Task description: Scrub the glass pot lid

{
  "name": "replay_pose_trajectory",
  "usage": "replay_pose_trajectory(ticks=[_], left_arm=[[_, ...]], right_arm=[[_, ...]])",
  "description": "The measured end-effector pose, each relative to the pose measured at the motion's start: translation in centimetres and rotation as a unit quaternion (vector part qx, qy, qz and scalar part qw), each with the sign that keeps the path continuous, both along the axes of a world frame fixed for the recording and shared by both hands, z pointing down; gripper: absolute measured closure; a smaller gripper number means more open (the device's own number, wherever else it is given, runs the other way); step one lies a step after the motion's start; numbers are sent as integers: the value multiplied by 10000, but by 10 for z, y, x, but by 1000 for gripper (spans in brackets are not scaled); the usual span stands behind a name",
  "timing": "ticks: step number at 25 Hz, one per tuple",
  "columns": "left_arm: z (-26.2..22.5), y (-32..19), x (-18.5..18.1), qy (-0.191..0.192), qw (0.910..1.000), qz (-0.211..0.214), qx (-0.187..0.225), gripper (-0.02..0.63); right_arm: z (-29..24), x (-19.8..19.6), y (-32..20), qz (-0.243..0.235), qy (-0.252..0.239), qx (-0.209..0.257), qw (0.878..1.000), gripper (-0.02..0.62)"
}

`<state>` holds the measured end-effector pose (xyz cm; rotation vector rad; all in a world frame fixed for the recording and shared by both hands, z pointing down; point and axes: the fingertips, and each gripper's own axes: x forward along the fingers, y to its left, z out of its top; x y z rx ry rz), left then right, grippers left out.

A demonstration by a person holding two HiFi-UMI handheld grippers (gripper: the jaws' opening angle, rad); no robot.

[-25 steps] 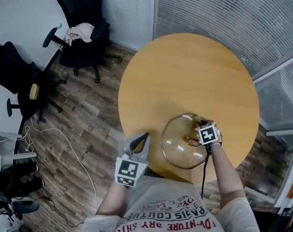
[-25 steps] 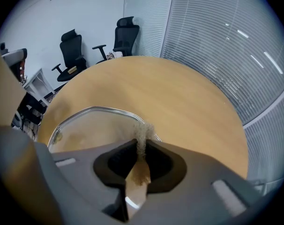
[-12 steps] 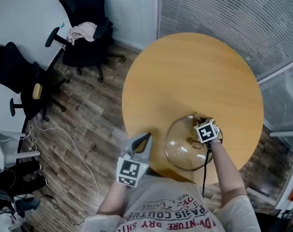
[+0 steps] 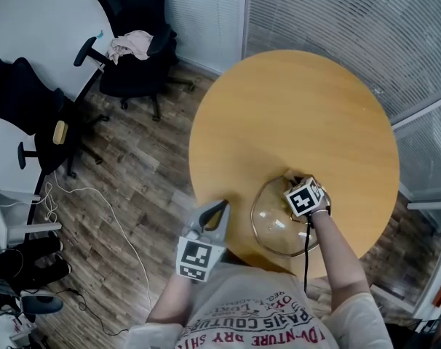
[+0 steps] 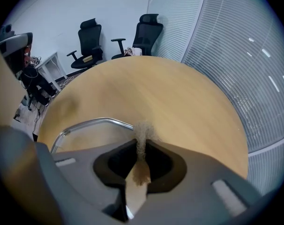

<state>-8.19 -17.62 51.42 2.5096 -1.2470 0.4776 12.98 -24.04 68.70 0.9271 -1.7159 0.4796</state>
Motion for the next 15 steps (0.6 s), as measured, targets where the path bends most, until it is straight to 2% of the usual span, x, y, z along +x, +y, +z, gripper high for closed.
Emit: replay_pose_trajectory(ticks=[11, 15], left_arm=[[-3, 21, -15, 9, 9998, -204, -11, 600], [-3, 32, -23, 11, 9996, -287, 6, 600]], right_arm=[[-1, -48, 26, -934, 259, -165, 9952, 537], [-2, -68, 37, -1212, 180, -125, 9924, 537]])
